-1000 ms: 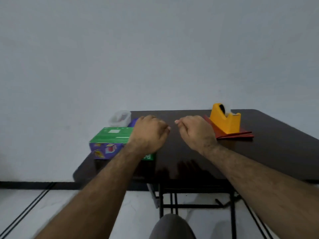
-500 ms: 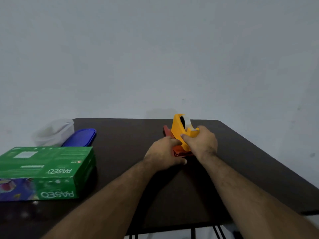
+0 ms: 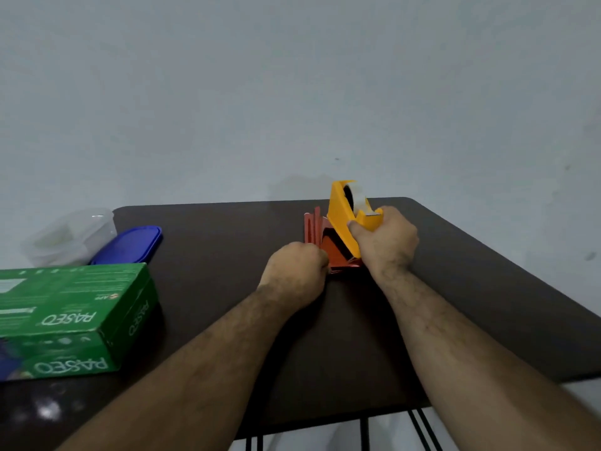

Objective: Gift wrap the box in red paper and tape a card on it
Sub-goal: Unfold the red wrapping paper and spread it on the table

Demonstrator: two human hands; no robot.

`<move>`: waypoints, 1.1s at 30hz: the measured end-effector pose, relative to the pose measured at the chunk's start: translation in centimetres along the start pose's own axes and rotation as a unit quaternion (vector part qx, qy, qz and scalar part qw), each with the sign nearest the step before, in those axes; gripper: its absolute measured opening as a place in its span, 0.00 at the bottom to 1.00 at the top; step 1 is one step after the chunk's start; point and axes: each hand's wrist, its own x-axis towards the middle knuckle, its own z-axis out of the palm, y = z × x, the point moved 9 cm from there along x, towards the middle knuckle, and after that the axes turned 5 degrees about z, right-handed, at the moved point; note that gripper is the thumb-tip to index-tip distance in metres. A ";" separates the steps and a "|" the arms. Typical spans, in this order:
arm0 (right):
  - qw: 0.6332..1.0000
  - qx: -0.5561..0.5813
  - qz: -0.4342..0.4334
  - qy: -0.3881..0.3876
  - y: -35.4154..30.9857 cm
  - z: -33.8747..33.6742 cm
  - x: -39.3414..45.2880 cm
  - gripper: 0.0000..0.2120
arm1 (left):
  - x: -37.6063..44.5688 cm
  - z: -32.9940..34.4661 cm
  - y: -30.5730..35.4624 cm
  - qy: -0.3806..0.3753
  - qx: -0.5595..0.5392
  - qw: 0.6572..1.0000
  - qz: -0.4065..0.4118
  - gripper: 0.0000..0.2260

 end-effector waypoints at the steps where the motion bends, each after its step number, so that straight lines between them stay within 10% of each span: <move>1: 1.000 0.007 0.005 0.005 0.2 -0.2 -0.1 0.22 | -0.4 -0.2 -0.2 -0.011 0.007 1.000 -0.007 0.09; 16: 0.999 -0.009 0.041 -0.006 0.8 -1.2 -1.0 0.29 | -7.7 -4.3 -3.1 -0.080 0.091 0.986 -0.118 0.08; 26: 0.998 0.005 0.046 -0.033 1.3 -1.1 -1.0 0.34 | -8.8 -8.3 -3.4 0.047 -0.012 0.991 -0.122 0.08; 29: 1.000 0.011 -0.028 -0.002 -0.4 -1.9 -2.0 0.38 | -9.1 -10.2 -3.7 0.099 -0.071 0.982 -0.142 0.05; 33: 0.970 0.070 -0.226 0.061 -5.2 -3.3 -4.5 0.15 | -9.8 -12.0 -5.4 0.153 -0.190 0.949 -0.200 0.02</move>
